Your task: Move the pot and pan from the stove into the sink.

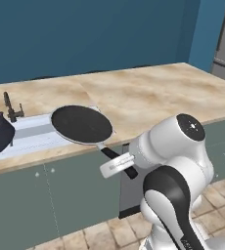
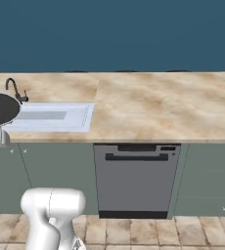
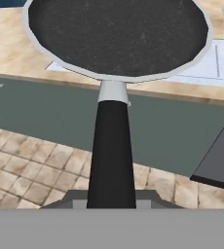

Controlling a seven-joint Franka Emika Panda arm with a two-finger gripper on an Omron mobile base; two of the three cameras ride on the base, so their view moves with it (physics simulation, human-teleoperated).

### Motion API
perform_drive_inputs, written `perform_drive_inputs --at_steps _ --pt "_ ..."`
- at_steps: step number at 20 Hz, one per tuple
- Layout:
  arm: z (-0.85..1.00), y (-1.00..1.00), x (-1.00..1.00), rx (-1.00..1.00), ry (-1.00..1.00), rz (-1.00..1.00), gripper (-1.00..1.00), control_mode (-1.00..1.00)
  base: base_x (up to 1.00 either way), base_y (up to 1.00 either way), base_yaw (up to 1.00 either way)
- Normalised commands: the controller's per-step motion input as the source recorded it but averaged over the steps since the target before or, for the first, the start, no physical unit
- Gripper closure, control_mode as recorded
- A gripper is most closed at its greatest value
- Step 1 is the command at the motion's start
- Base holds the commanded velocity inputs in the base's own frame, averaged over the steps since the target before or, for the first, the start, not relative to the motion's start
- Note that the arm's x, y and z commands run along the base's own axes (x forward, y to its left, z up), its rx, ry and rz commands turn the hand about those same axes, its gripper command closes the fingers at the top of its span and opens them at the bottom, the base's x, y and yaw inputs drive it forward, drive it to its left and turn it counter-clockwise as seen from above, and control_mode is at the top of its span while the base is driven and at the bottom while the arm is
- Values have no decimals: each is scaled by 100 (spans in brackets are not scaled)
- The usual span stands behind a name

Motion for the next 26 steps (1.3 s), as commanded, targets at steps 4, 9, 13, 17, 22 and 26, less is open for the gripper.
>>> perform_drive_inputs --at_steps 4,9,13,17,22,26 --pt "0 0 0 0 0 0 100 100 40 3 -1" --pt "0 0 0 0 0 0 100 100 73 11 -2" --pt "0 0 0 0 0 0 100 100 39 3 -4" --pt "0 0 23 0 4 -1 100 -100 0 0 0" --pt "0 2 71 0 15 -10 100 -100 0 0 0" --pt "7 5 68 0 23 -10 100 -100 0 0 0"
